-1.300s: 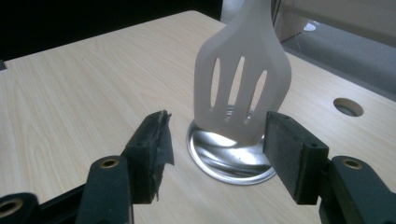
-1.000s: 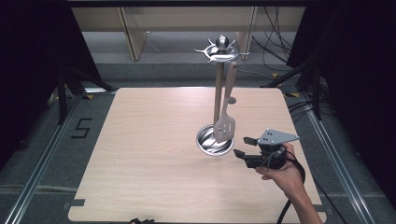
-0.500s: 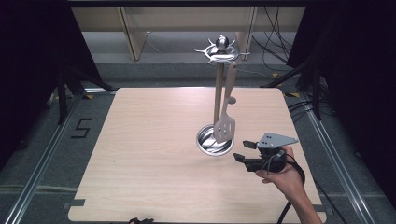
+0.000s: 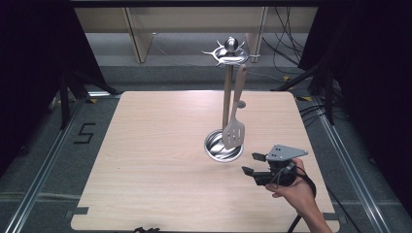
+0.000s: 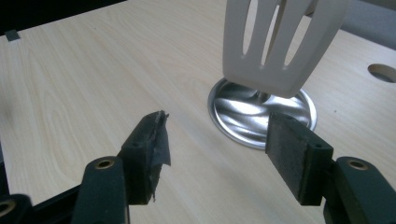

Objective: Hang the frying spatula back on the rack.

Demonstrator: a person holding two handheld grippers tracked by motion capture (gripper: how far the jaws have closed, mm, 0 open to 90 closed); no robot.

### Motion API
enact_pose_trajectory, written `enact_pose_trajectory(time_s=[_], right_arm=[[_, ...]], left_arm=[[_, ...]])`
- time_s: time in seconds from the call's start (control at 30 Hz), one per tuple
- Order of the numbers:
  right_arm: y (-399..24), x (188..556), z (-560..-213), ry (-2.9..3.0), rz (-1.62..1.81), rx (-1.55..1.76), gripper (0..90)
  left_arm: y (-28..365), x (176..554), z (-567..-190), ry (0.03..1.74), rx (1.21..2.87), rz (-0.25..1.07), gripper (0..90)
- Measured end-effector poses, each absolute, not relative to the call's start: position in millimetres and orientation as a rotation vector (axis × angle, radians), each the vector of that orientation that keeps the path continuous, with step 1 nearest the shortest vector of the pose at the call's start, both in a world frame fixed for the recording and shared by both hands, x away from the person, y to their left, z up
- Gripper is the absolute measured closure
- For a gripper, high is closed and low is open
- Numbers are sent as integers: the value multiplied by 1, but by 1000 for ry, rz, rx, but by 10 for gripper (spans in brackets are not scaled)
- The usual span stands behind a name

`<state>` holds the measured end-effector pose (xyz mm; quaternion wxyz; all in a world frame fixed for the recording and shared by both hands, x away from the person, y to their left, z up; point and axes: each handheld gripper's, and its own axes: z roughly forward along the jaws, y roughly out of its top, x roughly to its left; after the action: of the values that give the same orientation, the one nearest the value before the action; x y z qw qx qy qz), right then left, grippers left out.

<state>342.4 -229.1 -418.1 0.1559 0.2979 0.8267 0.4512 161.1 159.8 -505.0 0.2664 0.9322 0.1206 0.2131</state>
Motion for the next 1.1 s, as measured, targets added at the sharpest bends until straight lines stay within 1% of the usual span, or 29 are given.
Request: enact_pose_trajectory(time_s=[0.03, 0.4, 0.7, 0.87, 0.97, 1.03, 1.1], right_arm=[[-228, 341, -420, 2367, 1294, 864, 395], [-225, 332, -441, 2435, 1249, 858, 382], [-228, 322, -462, 2487, 1228, 923, 366], [-231, 318, -468, 2491, 1211, 957, 362], [-234, 316, -472, 2489, 1201, 908, 359], [-233, 315, -473, 2493, 1205, 921, 359], [-234, 313, -474, 2505, 1207, 905, 358]], left_arm=[[159, 161, -506, 336, 2501, 605, 176], [160, 160, -505, 329, 2505, 589, 175], [160, 160, -505, 328, 2506, 592, 175], [160, 160, -506, 326, 2506, 592, 176], [161, 161, -505, 328, 2506, 594, 175], [161, 160, -505, 337, 2498, 612, 175], [161, 160, -505, 325, 2508, 590, 175]])
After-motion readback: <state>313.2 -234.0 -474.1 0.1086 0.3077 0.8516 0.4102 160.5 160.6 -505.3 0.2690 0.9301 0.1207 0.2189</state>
